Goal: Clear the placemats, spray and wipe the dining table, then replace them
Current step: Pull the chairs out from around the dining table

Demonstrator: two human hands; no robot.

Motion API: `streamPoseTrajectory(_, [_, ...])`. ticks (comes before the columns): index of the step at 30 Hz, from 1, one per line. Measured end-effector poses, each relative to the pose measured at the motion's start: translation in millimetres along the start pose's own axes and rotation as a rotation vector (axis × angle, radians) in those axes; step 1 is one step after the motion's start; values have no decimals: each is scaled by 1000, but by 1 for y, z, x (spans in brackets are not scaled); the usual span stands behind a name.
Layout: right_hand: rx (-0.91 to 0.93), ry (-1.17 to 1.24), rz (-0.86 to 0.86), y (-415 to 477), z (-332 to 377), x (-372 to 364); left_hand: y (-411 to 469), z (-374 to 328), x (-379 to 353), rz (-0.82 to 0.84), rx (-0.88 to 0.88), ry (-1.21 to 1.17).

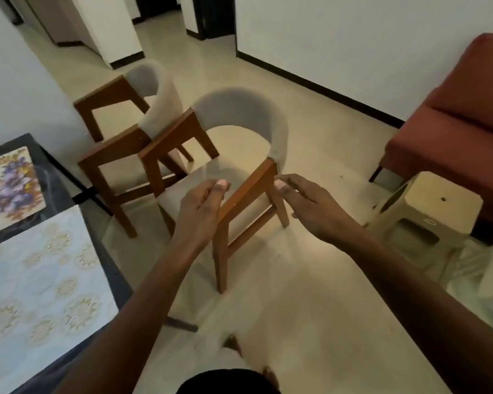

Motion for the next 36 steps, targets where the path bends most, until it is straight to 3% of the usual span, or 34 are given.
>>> streamPoseTrajectory(14, [-74, -42, -31, 199, -41, 137, 225, -16, -130, 41, 31, -117])
streamPoseTrajectory(23, [-87, -3, 28, 355, -63, 228, 381, -7, -195, 0, 109, -41])
streamPoseTrajectory(36, [98, -149, 447, 597, -50, 324, 513, -10, -267, -460, 311, -99])
Point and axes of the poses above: each hand's wrist, its own y-axis towards the middle knuckle, its own x-axis out of the back of the hand, z = x × y, the point moved 1 cm from there along y, towards the middle knuckle, and after that the axes turned 8 degrees about -x, right-handed, at the moved point
